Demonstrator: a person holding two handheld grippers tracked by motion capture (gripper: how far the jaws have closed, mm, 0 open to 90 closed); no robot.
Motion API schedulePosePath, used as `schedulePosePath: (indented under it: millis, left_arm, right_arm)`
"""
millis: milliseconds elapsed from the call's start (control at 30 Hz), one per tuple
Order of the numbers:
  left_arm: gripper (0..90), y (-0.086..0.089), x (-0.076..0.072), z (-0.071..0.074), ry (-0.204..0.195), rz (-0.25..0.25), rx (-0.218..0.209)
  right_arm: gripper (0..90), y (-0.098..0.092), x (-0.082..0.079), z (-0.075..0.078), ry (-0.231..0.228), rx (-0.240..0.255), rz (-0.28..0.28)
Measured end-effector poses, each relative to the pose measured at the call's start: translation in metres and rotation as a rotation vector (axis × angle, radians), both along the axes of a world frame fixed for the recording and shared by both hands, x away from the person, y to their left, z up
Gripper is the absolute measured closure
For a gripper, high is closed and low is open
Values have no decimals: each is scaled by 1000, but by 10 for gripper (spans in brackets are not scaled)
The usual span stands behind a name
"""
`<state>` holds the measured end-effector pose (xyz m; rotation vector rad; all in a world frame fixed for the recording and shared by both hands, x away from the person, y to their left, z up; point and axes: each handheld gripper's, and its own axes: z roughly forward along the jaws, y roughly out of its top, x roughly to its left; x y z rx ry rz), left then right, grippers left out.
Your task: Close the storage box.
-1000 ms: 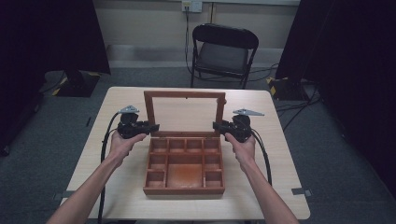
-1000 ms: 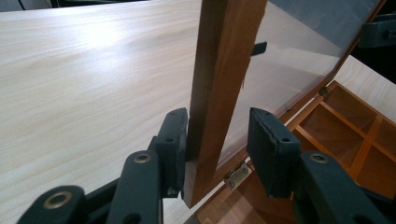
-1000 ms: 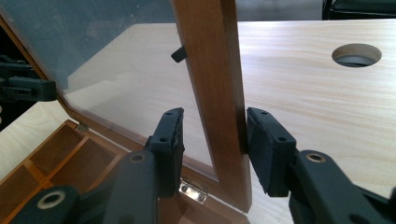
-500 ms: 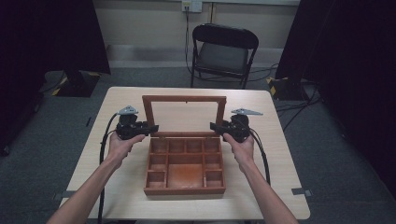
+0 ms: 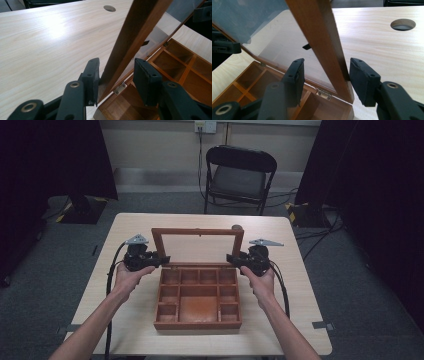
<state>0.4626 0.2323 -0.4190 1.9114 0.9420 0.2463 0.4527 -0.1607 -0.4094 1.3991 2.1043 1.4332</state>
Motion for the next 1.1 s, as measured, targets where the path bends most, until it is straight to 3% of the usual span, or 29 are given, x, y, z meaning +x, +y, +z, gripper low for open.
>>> schedulePosePath:
  millis: [267,367,467,633,1100]
  left_arm:
    - [503,-3,-9,1,2,20,-16]
    - [488,-2,-12,2,18,28,-43]
    - [479,-2,-18,6,9,25,-39]
    - [443,-2,-23,9,11,33,-71]
    - [322,-5,-30,11,-1,11,-68]
  right_arm:
    - [457,-2,-13,2,4,-9,14]
    - [446,-3,-16,2,5,-15,23]
    - [415,-7,-18,1,45,5,20]
    - [387,-8,-21,-1,45,-2,27]
    - [354,-14,-27,-2,67,-28,49]
